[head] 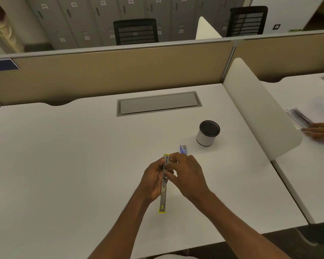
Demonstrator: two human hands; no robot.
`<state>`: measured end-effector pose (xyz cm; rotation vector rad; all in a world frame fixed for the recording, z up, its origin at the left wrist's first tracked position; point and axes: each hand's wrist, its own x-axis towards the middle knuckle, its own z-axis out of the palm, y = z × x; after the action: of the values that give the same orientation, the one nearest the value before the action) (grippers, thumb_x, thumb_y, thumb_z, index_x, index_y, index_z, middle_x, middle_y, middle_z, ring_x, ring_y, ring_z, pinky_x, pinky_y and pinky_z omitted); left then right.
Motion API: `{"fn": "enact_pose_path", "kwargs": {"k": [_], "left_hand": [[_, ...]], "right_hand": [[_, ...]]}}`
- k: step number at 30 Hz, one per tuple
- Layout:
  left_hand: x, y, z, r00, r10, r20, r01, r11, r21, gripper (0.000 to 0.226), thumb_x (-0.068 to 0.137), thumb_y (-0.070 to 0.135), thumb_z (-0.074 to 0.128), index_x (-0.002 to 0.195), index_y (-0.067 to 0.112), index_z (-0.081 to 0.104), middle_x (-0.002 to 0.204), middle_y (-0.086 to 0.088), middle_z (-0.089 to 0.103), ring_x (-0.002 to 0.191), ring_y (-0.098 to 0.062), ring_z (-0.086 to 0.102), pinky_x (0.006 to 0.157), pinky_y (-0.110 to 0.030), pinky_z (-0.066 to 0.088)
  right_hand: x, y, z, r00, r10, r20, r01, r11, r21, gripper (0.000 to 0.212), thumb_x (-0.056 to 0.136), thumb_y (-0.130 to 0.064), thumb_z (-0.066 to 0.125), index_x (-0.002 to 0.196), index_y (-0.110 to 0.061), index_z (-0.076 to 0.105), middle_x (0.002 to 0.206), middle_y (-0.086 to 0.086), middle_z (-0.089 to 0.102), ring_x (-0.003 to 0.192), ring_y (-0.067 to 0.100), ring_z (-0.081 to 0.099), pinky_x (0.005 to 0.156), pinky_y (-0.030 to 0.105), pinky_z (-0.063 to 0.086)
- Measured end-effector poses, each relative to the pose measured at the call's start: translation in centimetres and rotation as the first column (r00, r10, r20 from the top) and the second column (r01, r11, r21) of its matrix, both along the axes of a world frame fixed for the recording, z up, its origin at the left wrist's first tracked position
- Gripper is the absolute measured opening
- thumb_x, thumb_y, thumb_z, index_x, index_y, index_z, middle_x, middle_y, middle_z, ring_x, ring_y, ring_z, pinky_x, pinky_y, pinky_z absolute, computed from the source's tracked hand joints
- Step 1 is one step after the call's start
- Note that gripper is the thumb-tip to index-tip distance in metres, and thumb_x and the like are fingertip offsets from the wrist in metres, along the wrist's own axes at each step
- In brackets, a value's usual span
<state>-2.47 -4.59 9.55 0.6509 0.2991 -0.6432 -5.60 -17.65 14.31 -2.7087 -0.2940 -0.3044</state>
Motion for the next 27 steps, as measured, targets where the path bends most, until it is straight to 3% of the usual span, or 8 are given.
{"fn": "enact_pose_path", "kwargs": {"k": [4, 7, 9, 13, 16, 20, 24, 27], "left_hand": [[-0.3, 0.1, -0.6, 1.0, -0.003, -0.008, 0.004, 0.999, 0.044, 0.035, 0.098, 0.022, 0.053, 0.119, -0.001, 0.068, 0.097, -0.01, 0.063, 0.074, -0.012, 0.061, 0.059, -0.019, 0.054], [-0.6, 0.1, -1.2, 0.999, -0.026, 0.03, 0.019, 0.977, 0.21, 0.035, 0.107, 0.022, 0.041, 0.118, 0.0, 0.066, 0.09, -0.007, 0.068, 0.073, -0.012, 0.066, 0.066, -0.023, 0.055], [-0.8, 0.1, -1.4, 0.997, -0.049, 0.066, 0.025, 0.948, 0.319, 0.038, 0.109, 0.024, 0.039, 0.111, 0.003, 0.071, 0.087, -0.007, 0.068, 0.078, -0.016, 0.063, 0.073, -0.028, 0.05], [-1.1, 0.1, -1.3, 0.993, -0.069, 0.097, 0.023, 0.91, 0.415, 0.049, 0.109, 0.022, 0.038, 0.083, 0.014, 0.077, 0.073, -0.002, 0.069, 0.069, -0.014, 0.061, 0.067, -0.03, 0.046], [-1.1, 0.1, -1.2, 0.992, -0.071, 0.103, 0.021, 0.907, 0.42, 0.049, 0.109, 0.022, 0.038, 0.082, 0.014, 0.079, 0.074, -0.003, 0.07, 0.067, -0.013, 0.065, 0.067, -0.031, 0.048], [-1.1, 0.1, -1.4, 0.991, -0.075, 0.108, 0.024, 0.91, 0.414, 0.055, 0.109, 0.02, 0.038, 0.071, 0.019, 0.078, 0.065, 0.003, 0.068, 0.058, -0.008, 0.062, 0.059, -0.024, 0.047], [-1.2, 0.1, -1.9, 0.995, -0.042, 0.091, 0.003, 0.922, 0.388, 0.044, 0.107, 0.02, 0.043, 0.083, 0.013, 0.079, 0.077, -0.004, 0.069, 0.073, -0.016, 0.06, 0.07, -0.03, 0.046], [-1.2, 0.1, -2.1, 0.997, -0.036, 0.069, 0.01, 0.939, 0.344, 0.043, 0.107, 0.019, 0.043, 0.09, 0.01, 0.082, 0.085, -0.008, 0.072, 0.076, -0.016, 0.068, 0.072, -0.028, 0.054]], "right_hand": [[0.3, 0.6, -0.6, 0.995, -0.018, -0.1, 0.006, 0.992, -0.122, 0.02, 0.095, -0.032, 0.058, 0.085, -0.029, 0.075, 0.091, -0.007, 0.067, 0.077, 0.016, 0.06, 0.072, 0.033, 0.049], [0.6, 1.4, -1.0, 0.981, -0.081, -0.177, 0.047, 0.982, -0.186, 0.019, 0.098, -0.025, 0.054, 0.092, -0.024, 0.072, 0.094, -0.003, 0.067, 0.081, 0.017, 0.062, 0.076, 0.031, 0.044], [0.8, 1.8, -1.0, 0.964, -0.131, -0.233, 0.093, 0.982, -0.166, 0.016, 0.098, -0.024, 0.055, 0.095, -0.022, 0.071, 0.095, -0.003, 0.069, 0.085, 0.018, 0.064, 0.079, 0.03, 0.043], [0.9, 2.0, -0.6, 0.928, -0.221, -0.301, 0.184, 0.972, -0.146, 0.012, 0.09, -0.016, 0.057, 0.085, -0.02, 0.067, 0.085, -0.001, 0.071, 0.074, 0.02, 0.061, 0.072, 0.028, 0.033], [0.9, 2.1, -0.4, 0.918, -0.234, -0.32, 0.197, 0.97, -0.145, 0.014, 0.089, -0.014, 0.054, 0.079, -0.021, 0.06, 0.083, -0.001, 0.07, 0.068, 0.02, 0.051, 0.072, 0.028, 0.028], [0.8, 2.0, -0.6, 0.922, -0.231, -0.312, 0.215, 0.973, -0.084, 0.01, 0.089, -0.02, 0.056, 0.084, -0.02, 0.065, 0.086, -0.003, 0.07, 0.076, 0.019, 0.063, 0.074, 0.028, 0.036], [0.3, 1.4, -0.5, 0.912, -0.21, -0.353, 0.238, 0.971, 0.037, 0.007, 0.086, -0.025, 0.065, 0.081, -0.023, 0.07, 0.093, -0.006, 0.07, 0.081, 0.018, 0.065, 0.082, 0.03, 0.048], [-0.2, 1.0, -0.7, 0.912, -0.186, -0.366, 0.264, 0.948, 0.177, 0.005, 0.087, -0.027, 0.07, 0.083, -0.025, 0.071, 0.093, -0.008, 0.066, 0.081, 0.013, 0.061, 0.075, 0.024, 0.049]]}}
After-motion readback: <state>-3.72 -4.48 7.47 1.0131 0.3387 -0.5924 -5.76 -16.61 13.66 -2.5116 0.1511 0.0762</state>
